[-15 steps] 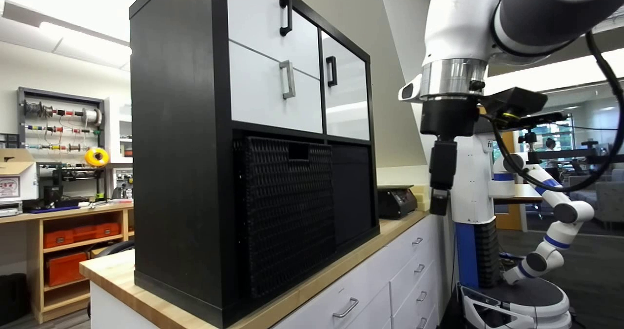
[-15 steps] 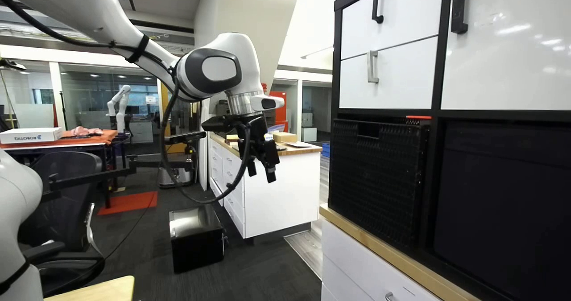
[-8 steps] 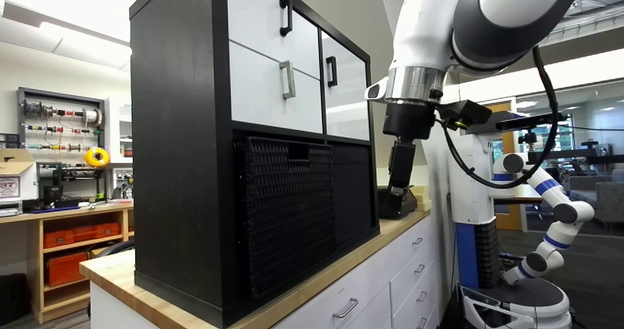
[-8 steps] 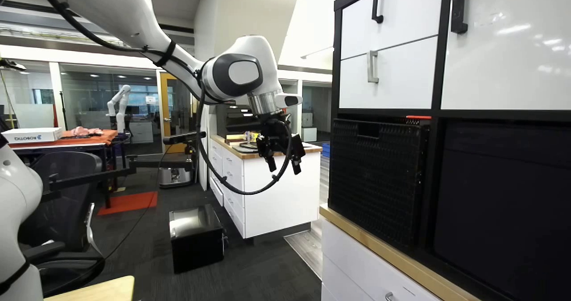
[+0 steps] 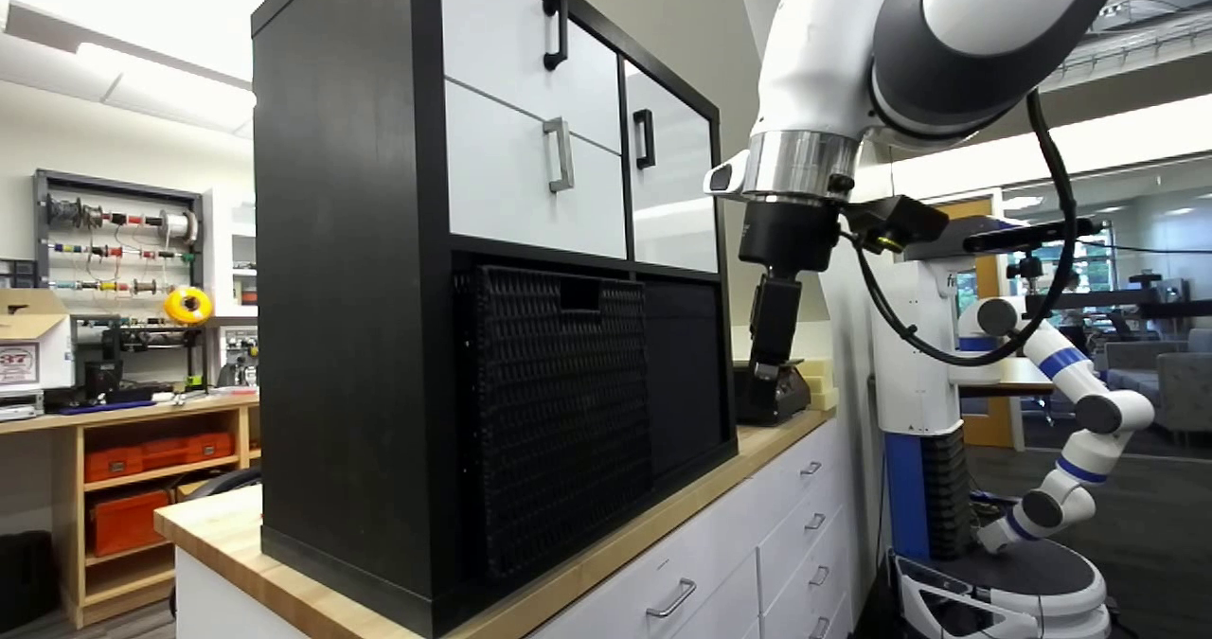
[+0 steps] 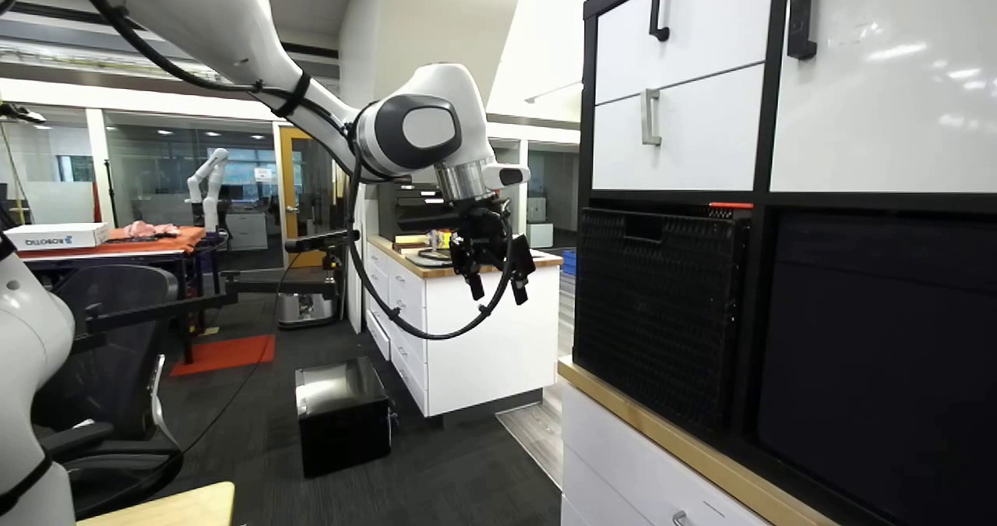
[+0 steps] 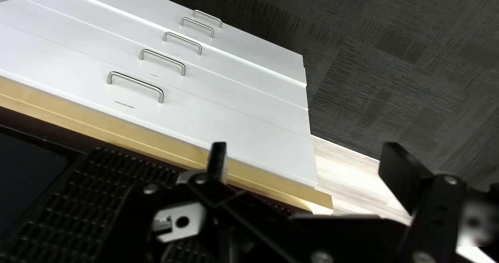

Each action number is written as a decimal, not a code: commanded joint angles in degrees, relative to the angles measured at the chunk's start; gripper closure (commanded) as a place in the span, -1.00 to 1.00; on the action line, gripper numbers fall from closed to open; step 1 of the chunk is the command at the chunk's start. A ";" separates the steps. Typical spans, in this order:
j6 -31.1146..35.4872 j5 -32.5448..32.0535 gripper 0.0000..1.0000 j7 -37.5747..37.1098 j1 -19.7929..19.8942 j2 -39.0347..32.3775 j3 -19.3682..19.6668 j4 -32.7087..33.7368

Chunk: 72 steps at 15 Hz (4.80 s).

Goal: Pull out the black basket

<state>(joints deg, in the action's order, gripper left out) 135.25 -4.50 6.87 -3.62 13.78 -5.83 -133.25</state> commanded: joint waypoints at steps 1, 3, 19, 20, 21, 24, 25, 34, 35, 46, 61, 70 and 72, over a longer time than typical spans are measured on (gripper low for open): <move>-0.17 -0.19 -1.00 -0.15 -0.57 -0.02 0.53 0.11; 0.06 -0.22 -1.00 0.09 -0.59 -0.19 0.57 0.29; 10.52 2.17 -1.00 29.08 -3.51 -5.09 3.76 10.49; 11.76 2.24 -1.00 30.79 -3.65 -5.60 3.76 11.04; 12.70 2.69 -1.00 32.38 -3.85 -6.13 3.68 11.50; 16.26 5.09 -1.00 39.05 -4.86 -7.39 3.35 12.00; 17.40 6.30 -1.00 41.50 -5.25 -7.72 3.24 12.08; 22.96 13.89 -1.00 66.12 -7.15 -9.10 3.22 14.43; 23.25 14.13 -1.00 68.08 -6.98 -9.38 3.26 15.02; 29.58 13.76 -1.00 74.90 -5.38 -17.94 4.50 21.45; 28.69 14.73 -1.00 78.60 -3.76 -23.27 4.00 28.25; 27.67 17.73 -1.00 77.79 -3.41 -23.97 3.91 27.38; 27.31 18.26 -0.50 77.76 -3.41 -24.09 3.99 27.41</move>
<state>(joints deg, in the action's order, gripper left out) 164.06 11.94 83.22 -7.86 -10.16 -1.34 -106.46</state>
